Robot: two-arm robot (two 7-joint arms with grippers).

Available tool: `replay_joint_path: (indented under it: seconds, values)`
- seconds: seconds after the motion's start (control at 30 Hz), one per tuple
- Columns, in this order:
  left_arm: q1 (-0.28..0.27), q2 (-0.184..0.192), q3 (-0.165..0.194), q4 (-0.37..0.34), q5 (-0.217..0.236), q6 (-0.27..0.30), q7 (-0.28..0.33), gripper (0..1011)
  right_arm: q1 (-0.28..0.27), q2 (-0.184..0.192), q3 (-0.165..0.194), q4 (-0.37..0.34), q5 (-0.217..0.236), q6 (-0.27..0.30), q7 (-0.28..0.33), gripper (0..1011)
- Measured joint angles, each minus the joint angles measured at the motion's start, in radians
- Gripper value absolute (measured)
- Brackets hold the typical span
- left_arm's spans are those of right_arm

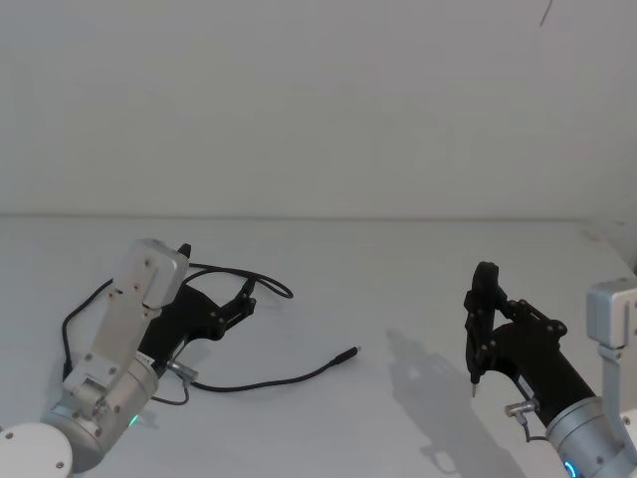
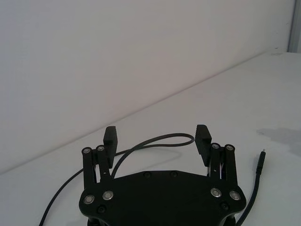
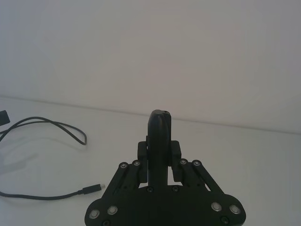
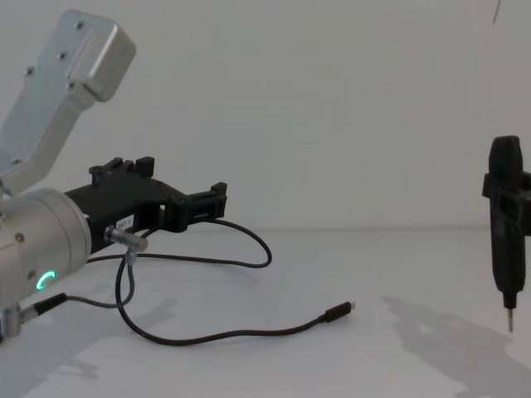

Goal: Pick up the data cable with the one hand.

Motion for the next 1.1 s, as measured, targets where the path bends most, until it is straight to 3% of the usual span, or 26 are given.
replay_joint_path:
  seconds: [0.77, 1.1]
  values:
    - [0.000, 0.001, 0.000, 0.001, -0.001, -0.002, -0.003, 1001, 0.000, 0.000, 0.000, 0.000, 0.000, 0.000, 0.000, 279]
    - [-0.004, 0.019, -0.012, 0.001, -0.042, -0.010, -0.070, 1001, 0.000, 0.000, 0.000, 0.000, 0.000, 0.000, 0.000, 279]
